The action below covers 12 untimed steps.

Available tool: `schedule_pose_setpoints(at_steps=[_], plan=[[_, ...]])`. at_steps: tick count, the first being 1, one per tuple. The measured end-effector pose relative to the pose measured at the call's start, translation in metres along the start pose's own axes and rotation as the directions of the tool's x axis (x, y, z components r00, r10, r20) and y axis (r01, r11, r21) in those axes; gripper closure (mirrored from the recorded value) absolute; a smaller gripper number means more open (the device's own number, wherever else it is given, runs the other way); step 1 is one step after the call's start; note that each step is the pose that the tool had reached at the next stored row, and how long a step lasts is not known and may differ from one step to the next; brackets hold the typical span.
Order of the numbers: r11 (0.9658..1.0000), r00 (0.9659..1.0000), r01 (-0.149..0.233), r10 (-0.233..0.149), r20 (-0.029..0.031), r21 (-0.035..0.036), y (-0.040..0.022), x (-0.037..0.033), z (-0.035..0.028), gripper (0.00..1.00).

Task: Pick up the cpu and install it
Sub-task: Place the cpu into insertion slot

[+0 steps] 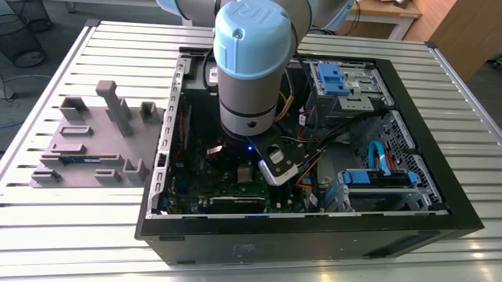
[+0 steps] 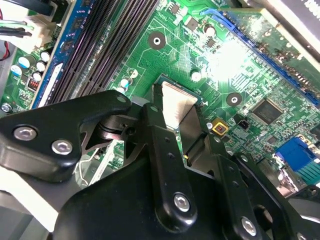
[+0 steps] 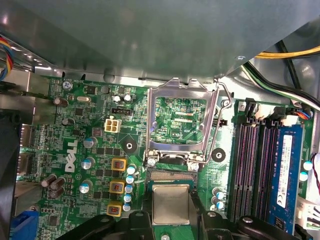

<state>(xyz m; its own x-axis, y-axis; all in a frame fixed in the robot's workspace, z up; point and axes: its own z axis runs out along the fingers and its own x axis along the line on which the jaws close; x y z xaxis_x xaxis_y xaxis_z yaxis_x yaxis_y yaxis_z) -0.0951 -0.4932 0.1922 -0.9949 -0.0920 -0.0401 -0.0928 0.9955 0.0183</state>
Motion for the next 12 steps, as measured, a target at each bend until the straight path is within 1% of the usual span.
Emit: schedule_pose_setpoints(at_steps=[8,12], plan=[[1.0000,1.0000,0.000,0.000,0.0002,-0.0003,0.0000,0.0000,-0.0001,0.62],[1.0000,1.0000,0.000,0.000,0.0002,-0.0003,0.0001,-0.0002,-0.0035,0.62]])
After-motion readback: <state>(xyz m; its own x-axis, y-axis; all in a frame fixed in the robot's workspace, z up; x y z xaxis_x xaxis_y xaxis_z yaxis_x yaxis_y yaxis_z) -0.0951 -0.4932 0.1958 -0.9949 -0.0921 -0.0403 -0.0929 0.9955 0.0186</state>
